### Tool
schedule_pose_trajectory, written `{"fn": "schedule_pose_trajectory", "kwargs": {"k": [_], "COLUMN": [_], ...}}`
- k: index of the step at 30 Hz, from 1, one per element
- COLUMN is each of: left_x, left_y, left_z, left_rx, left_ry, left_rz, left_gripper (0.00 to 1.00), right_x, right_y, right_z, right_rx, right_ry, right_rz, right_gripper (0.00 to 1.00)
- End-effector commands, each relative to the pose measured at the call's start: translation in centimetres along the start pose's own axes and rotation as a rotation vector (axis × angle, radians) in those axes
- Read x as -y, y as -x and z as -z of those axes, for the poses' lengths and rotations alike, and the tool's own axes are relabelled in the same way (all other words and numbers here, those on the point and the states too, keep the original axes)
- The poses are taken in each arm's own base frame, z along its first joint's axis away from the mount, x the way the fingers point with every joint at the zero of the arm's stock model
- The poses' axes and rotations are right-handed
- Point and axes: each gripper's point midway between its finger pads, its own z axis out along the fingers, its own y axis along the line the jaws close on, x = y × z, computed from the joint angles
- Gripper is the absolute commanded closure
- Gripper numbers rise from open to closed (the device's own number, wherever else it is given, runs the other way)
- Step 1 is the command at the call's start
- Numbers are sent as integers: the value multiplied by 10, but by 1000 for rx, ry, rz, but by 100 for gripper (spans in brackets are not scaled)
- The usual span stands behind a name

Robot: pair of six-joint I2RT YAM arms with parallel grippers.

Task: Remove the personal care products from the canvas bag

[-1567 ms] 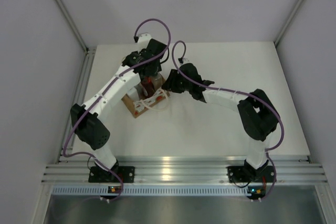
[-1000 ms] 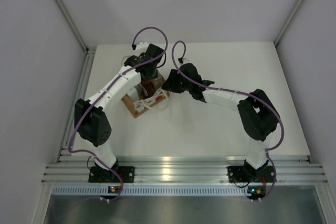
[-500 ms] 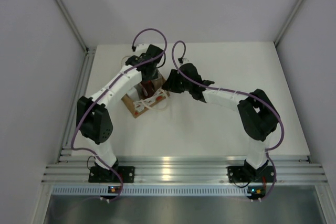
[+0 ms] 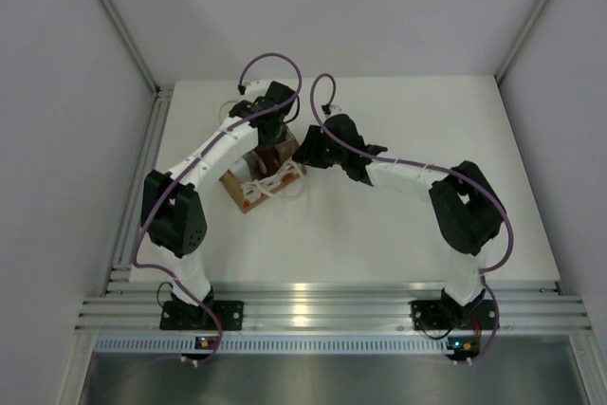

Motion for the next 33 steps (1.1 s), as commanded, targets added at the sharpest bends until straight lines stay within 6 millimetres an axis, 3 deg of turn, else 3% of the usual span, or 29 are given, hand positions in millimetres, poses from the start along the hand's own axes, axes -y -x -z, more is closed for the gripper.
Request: {"fn": "schedule_pose_trajectory", "kwargs": {"k": [1,16,21,22,25,27,33], "left_x": [5,7,10,11,14,13,7], "left_y": [-32,-48,-38,-35,-22,-9,24], "left_z": [-26,-37,-30,-29,-20,-12,9], "left_rx": [-92,-126,-103,-97,-68,-33,66], "left_ry": [5,-1,-27,-31,-51,-58,-60], "left_rz": [-10,11,34,36,42,49,57], "left_gripper": [43,38,70,82,95,100,100], "right_x": [9,9,9,8,8,7,7], "right_y": [3,1,1,1,1,1,2], "right_z": [-1,-2,-2,-2,-2,-3,-5], "right_rx": [8,-2,-2,-1,-3,-3,-3], "right_ry": [-34,-29,-27,-26,-26,-24,-24], "right_rz": [20,21,21,20,18,20,17], "right_gripper": [67,67,67,67,67,67,67]}}
